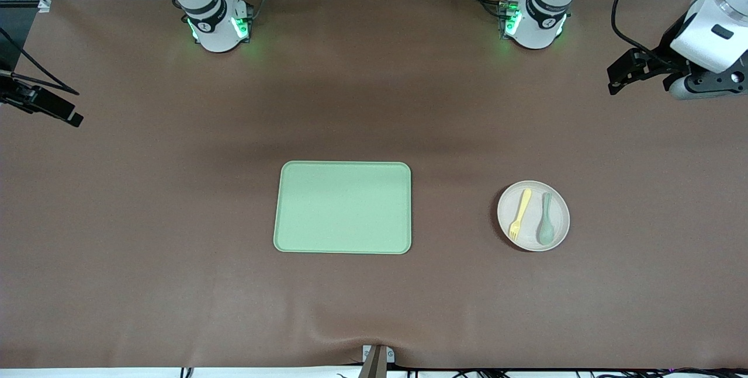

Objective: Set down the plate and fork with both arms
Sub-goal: 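Reach the left gripper down to the rim of the white plate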

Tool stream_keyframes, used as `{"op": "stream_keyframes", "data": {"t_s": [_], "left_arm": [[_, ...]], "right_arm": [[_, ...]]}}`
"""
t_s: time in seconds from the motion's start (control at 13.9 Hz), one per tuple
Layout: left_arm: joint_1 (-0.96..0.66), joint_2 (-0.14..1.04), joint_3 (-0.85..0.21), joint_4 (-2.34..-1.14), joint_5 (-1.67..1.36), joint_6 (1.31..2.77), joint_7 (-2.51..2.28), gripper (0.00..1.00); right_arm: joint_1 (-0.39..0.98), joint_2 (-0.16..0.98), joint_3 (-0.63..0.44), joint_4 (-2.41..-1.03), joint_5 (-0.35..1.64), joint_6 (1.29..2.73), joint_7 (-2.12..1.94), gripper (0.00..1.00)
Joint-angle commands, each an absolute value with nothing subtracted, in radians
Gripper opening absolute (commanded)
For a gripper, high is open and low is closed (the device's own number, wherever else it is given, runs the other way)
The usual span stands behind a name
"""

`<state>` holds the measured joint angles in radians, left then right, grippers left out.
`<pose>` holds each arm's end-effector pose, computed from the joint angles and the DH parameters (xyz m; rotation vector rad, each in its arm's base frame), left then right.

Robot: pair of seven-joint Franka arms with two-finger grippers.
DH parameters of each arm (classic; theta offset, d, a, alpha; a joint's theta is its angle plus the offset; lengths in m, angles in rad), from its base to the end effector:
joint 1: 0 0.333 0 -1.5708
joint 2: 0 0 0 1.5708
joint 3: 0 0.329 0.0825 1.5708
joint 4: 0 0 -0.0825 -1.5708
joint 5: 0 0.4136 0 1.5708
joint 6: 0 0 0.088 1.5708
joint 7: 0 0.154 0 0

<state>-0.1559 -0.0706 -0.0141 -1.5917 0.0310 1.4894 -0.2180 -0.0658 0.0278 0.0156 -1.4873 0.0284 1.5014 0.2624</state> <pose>0.5440 -0.0886 0.6133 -3.1029 -0.0777 0.0387 0.5853 -0.0250 0.6099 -3.0768 0.4821 0.0260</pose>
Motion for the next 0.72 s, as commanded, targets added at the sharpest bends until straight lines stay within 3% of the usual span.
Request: {"op": "stream_keyframes", "data": {"t_s": [0.0, 0.36, 0.65], "left_arm": [[-0.147, -0.063, -0.015, -1.569, 0.012, 1.482, -0.221, 1.0], [-0.158, -0.029, -0.015, -1.554, 0.015, 1.491, -0.222, 1.0], [-0.14, 0.072, -0.012, -1.614, 0.026, 1.645, -0.222, 1.0]], "right_arm": [[-0.095, 0.014, 0.028, -1.502, 0.049, 1.499, 0.25, 1.0], [-0.101, 0.014, 0.028, -1.502, 0.057, 1.497, 0.25, 1.0], [-0.11, 0.015, 0.028, -1.503, 0.057, 1.497, 0.25, 1.0]]}}
